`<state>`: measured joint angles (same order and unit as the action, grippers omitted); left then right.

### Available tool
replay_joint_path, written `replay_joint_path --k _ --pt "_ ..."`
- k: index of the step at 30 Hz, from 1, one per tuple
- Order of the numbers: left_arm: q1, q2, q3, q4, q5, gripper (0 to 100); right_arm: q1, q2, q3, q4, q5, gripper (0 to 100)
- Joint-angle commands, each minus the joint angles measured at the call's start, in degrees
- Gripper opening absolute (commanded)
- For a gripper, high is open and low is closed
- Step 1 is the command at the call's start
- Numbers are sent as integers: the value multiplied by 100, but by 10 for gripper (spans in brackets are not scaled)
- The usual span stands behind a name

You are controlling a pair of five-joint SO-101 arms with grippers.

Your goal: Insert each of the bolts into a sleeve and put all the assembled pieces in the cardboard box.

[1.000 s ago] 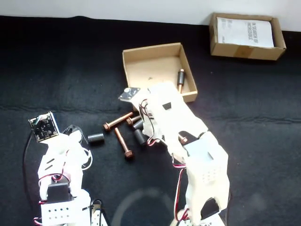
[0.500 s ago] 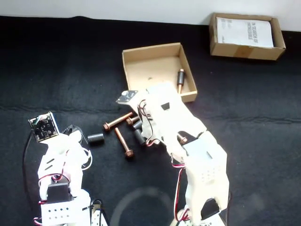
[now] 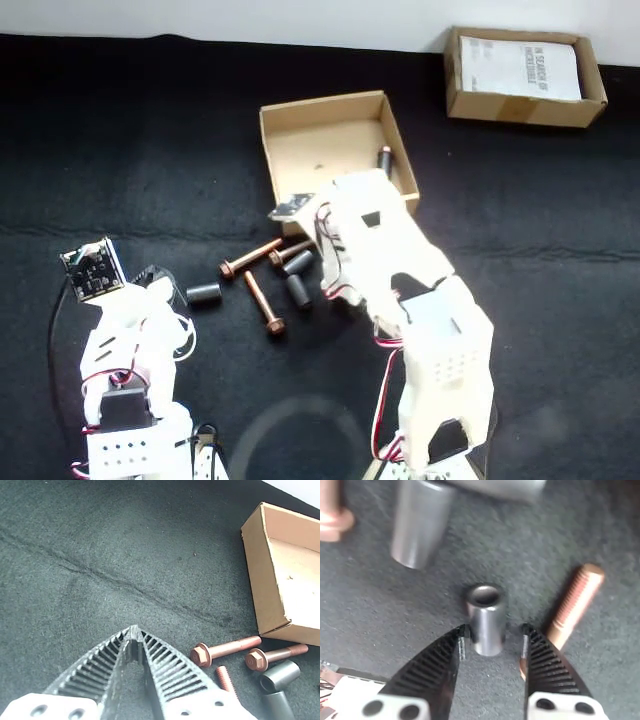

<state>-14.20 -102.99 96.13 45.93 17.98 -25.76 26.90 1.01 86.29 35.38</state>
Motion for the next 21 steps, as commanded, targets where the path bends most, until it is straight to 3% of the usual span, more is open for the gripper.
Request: replay_joint_path --k 1,8,21 --pt "-48 -40 101 -53 -18 11 171 -295 48 -4 62 170" --pt "-48 -48 101 -53 -18 11 -66 -303 576 -620 44 170" --pt "-48 -48 101 -53 -18 11 -207 -277 259 -734 62 170"
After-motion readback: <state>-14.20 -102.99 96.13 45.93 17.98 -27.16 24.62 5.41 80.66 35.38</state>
